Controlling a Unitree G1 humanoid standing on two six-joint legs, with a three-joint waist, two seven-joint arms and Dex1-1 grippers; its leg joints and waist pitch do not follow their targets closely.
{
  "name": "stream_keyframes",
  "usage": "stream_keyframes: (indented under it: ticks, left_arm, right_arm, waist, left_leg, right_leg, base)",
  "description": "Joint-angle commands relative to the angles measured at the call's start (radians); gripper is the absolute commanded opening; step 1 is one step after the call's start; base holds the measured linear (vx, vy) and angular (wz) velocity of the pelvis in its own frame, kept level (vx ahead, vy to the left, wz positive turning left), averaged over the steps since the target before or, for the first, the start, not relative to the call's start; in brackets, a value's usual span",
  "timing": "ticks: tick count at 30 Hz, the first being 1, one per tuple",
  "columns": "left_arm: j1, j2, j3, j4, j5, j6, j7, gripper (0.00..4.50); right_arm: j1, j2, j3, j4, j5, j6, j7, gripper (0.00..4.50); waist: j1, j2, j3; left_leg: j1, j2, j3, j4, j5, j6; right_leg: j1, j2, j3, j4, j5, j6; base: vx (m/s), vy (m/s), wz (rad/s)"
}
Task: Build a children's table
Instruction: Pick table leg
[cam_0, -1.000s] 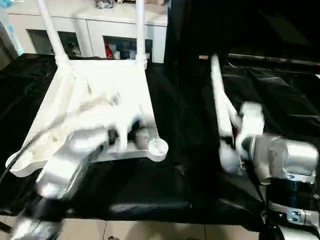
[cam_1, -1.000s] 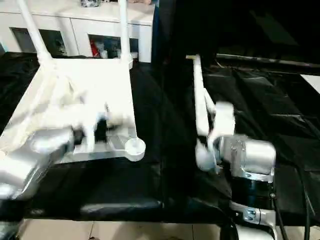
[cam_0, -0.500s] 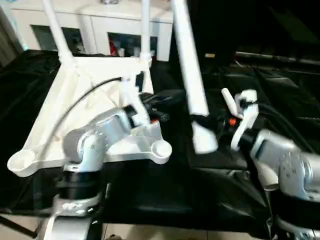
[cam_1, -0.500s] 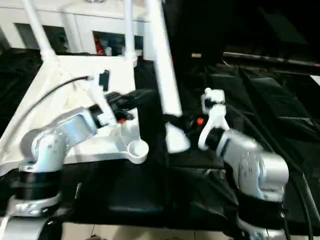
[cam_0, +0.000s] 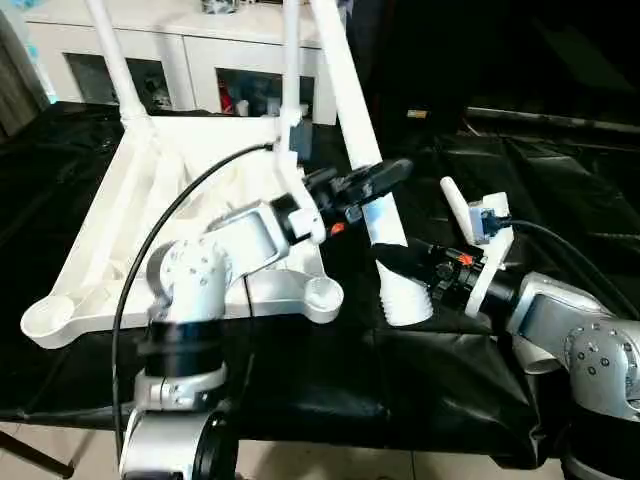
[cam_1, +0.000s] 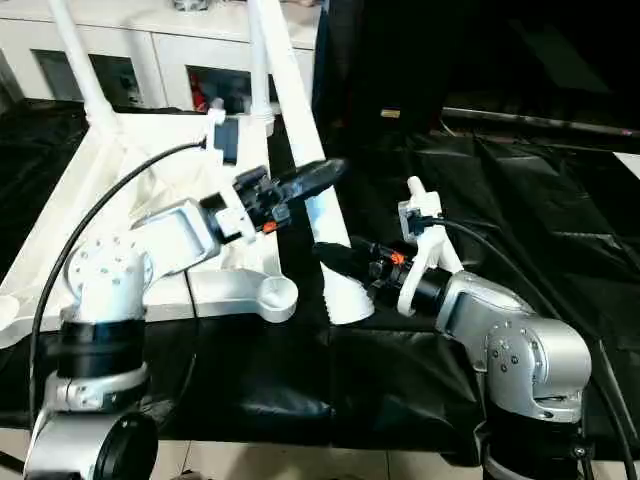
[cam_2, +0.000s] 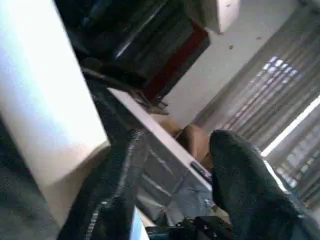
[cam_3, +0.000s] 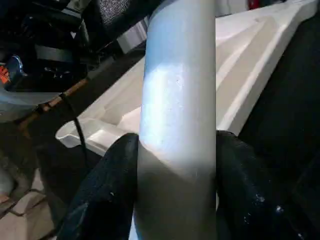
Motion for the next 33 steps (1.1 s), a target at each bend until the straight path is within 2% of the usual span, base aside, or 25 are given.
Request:
stream_keyframes:
  ticks: [1, 3, 4, 9, 12, 13, 16, 18, 20, 21, 24, 26, 29, 33]
  left_arm:
    - [-0.001, 0.013, -0.002, 0.039, 0.046, -0.006, 0.051, 2.68]
    - [-0.002, 0.016, 0.0, 0.038, 0.048, -0.006, 0.064, 2.69]
    - [-0.007, 0.017, 0.008, 0.045, 0.054, -0.003, 0.092, 2.54]
    - [-0.008, -0.001, 0.022, 0.066, 0.069, -0.028, 0.125, 2.13]
    - [-0.006, 0.007, 0.002, 0.085, 0.116, -0.07, 0.145, 1.84]
    - [-0.006, 0.016, -0.009, 0.09, 0.137, -0.088, 0.153, 1.76]
    - [-0.01, 0.035, -0.004, 0.089, 0.149, -0.097, 0.167, 1.63]
    - [-0.001, 0.063, -0.021, 0.066, 0.152, -0.083, 0.143, 1.9]
    - [0.003, 0.067, -0.014, 0.054, 0.142, -0.072, 0.138, 1.96]
    - [0.002, 0.067, -0.011, 0.056, 0.139, -0.073, 0.136, 1.99]
    - [-0.003, 0.065, -0.008, 0.074, 0.151, -0.093, 0.143, 2.37]
    - [-0.007, 0.06, -0.002, 0.083, 0.144, -0.097, 0.143, 2.42]
    - [-0.014, 0.049, 0.011, 0.094, 0.119, -0.098, 0.148, 2.79]
    - [-0.024, 0.019, 0.048, 0.093, 0.074, -0.079, 0.144, 3.0]
  right_arm:
    - [-0.013, -0.005, 0.06, -0.079, -0.005, -0.047, 0.003, 1.89]
    - [-0.015, -0.006, 0.088, -0.08, -0.044, -0.064, -0.027, 1.89]
    - [-0.019, -0.015, 0.155, -0.079, -0.108, -0.108, -0.066, 1.89]
    - [-0.036, -0.002, 0.259, -0.076, -0.2, -0.174, -0.132, 1.89]
    - [-0.049, 0.025, 0.257, -0.063, -0.238, -0.199, -0.205, 1.89]
    - [-0.053, 0.03, 0.254, -0.055, -0.257, -0.208, -0.234, 1.88]
    - [-0.074, 0.054, 0.201, -0.008, -0.301, -0.224, -0.331, 1.88]
    - [-0.086, 0.047, 0.169, 0.025, -0.321, -0.253, -0.364, 1.88]
    - [-0.093, 0.036, 0.152, 0.036, -0.325, -0.274, -0.369, 1.88]
    - [-0.094, 0.03, 0.155, 0.033, -0.325, -0.28, -0.364, 1.88]
    - [-0.087, 0.018, 0.177, 0.01, -0.318, -0.291, -0.339, 1.88]
    - [-0.078, 0.016, 0.195, -0.006, -0.31, -0.287, -0.325, 1.88]
    - [-0.056, 0.011, 0.243, -0.029, -0.306, -0.292, -0.299, 1.88]
    - [-0.043, 0.013, 0.275, -0.033, -0.299, -0.307, -0.283, 1.88]
  waist:
    - [0.002, 0.006, -0.062]
    - [0.004, 0.006, -0.063]
    - [0.005, 0.006, -0.065]
    - [0.007, 0.005, -0.066]
    - [0.007, 0.007, -0.069]
    - [0.008, 0.01, -0.07]
    - [0.006, 0.011, -0.071]
    - [0.006, 0.015, -0.07]
    - [0.005, 0.012, -0.069]
    - [0.006, 0.015, -0.069]
    - [0.005, 0.015, -0.069]
    - [0.005, 0.014, -0.07]
    - [0.005, 0.015, -0.072]
    - [0.005, 0.014, -0.07]
  left_leg:
    - [0.016, 0.002, -0.004, -0.074, -0.286, -0.027]
    - [0.016, 0.002, -0.002, -0.074, -0.274, -0.029]
    - [0.016, 0.004, -0.002, -0.073, -0.263, -0.03]
    - [0.014, 0.004, 0.003, -0.069, -0.237, -0.031]
    - [0.012, 0.006, 0.002, -0.07, -0.203, -0.028]
    - [0.013, 0.007, 0.002, -0.071, -0.193, -0.031]
    - [0.014, 0.005, 0.003, -0.072, -0.19, -0.042]
    - [0.019, 0.005, 0.003, -0.072, -0.227, -0.053]
    - [0.02, 0.003, 0.005, -0.071, -0.245, -0.057]
    - [0.021, 0.003, 0.005, -0.071, -0.243, -0.056]
    - [0.019, 0.002, 0.005, -0.071, -0.243, -0.05]
    - [0.016, 0.002, 0.004, -0.07, -0.234, -0.042]
    - [0.014, 0.003, 0.003, -0.069, -0.225, -0.038]
    - [0.016, 0.004, 0.004, -0.069, -0.233, -0.037]
  right_leg:
    - [0.042, -0.031, 0.015, -0.092, -0.431, -0.038]
    - [0.043, -0.032, 0.019, -0.088, -0.401, -0.054]
    - [0.045, -0.034, 0.021, -0.084, -0.378, -0.066]
    - [0.045, -0.036, 0.026, -0.078, -0.333, -0.085]
    - [0.049, -0.034, 0.028, -0.067, -0.255, -0.105]
    - [0.05, -0.034, 0.028, -0.065, -0.229, -0.112]
    - [0.053, -0.034, 0.029, -0.059, -0.201, -0.124]
    - [0.05, -0.035, 0.03, -0.062, -0.239, -0.118]
    - [0.05, -0.034, 0.03, -0.064, -0.268, -0.102]
    - [0.049, -0.033, 0.03, -0.065, -0.274, -0.095]
    - [0.051, -0.032, 0.029, -0.067, -0.272, -0.089]
    - [0.053, -0.033, 0.029, -0.065, -0.259, -0.097]
    - [0.056, -0.034, 0.029, -0.062, -0.236, -0.111]
    - [0.053, -0.034, 0.03, -0.063, -0.234, -0.128]
  base:
    - [0.0, 0.0, 0.0]
    - [0.0, 0.0, 0.0]
    - [0.0, 0.0, 0.0]
    - [0.0, 0.0, 0.0]
    - [0.0, 0.0, 0.0]
    - [0.0, 0.0, 0.0]
    - [0.0, 0.0, 0.0]
    - [0.0, 0.0, 0.0]
    - [0.0, 0.0, 0.0]
    - [0.0, 0.0, 0.0]
    - [0.0, 0.0, 0.0]
    - [0.0, 0.0, 0.0]
    - [0.0, 0.0, 0.0]
    - [0.0, 0.0, 0.0]
